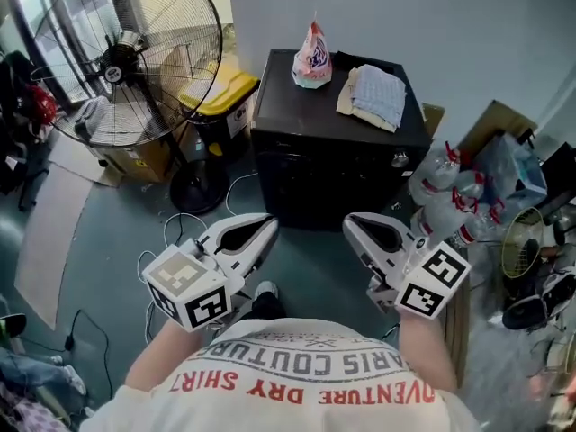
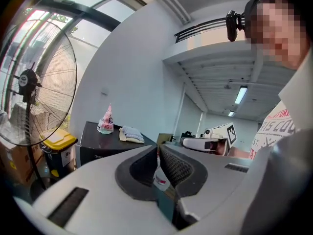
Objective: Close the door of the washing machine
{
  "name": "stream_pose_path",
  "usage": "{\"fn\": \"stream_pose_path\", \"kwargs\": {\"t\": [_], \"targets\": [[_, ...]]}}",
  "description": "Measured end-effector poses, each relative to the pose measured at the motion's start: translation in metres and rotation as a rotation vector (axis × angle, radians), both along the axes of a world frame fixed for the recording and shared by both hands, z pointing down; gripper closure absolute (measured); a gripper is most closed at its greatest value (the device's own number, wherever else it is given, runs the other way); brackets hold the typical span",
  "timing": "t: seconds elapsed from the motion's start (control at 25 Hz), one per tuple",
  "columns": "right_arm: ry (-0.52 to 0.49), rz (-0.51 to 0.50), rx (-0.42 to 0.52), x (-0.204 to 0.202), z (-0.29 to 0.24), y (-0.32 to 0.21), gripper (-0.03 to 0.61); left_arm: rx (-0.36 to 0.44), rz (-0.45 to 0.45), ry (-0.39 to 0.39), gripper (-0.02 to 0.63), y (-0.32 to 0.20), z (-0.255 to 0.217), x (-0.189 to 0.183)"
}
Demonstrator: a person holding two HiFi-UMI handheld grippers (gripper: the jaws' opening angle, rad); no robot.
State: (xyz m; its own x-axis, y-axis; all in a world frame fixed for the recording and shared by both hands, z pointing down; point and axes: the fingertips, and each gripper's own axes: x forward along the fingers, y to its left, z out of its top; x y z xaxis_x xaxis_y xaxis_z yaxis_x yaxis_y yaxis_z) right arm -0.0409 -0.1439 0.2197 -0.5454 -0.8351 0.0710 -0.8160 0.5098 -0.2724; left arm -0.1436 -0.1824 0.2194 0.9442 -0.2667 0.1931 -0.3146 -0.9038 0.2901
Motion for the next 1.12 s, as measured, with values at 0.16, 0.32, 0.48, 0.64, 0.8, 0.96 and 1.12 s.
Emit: {"fn": "stream_pose_path", "kwargs": {"t": [0.16, 0.32, 0.48, 0.64, 0.8, 0.96, 1.12], "targets": [[-0.001, -0.004, 0.038, -0.005, -0.010, 0.016, 0.558, 0.022, 0.013, 0.012, 0.574, 0.015, -0.006, 0.002], [-0.015, -0.014, 0.044, -0.012, -0.012, 0.026, 0.558, 0.032, 0.023, 0.015, 0.574, 0.025, -0.009, 0.000], [-0.022, 0.009, 0.035, -0.011, -0.010, 0.031, 0.557, 0.032, 0.034, 0.001, 0.574, 0.027, -0.007, -0.002], [-0.041, 0.018, 0.034, -0.011, -0.010, 0.033, 0.558, 0.035, 0.051, -0.008, 0.574, 0.027, -0.005, -0.002], [-0.026, 0.037, 0.032, -0.008, -0.012, 0.028, 0.558, 0.045, 0.049, 0.001, 0.574, 0.019, -0.010, 0.001], [-0.016, 0.060, 0.026, -0.003, -0.011, 0.024, 0.558, 0.033, 0.045, 0.001, 0.574, 0.015, -0.008, 0.002], [0.000, 0.071, 0.027, 0.000, -0.009, 0.022, 0.558, 0.031, 0.062, -0.014, 0.574, 0.016, -0.003, 0.005]]}}
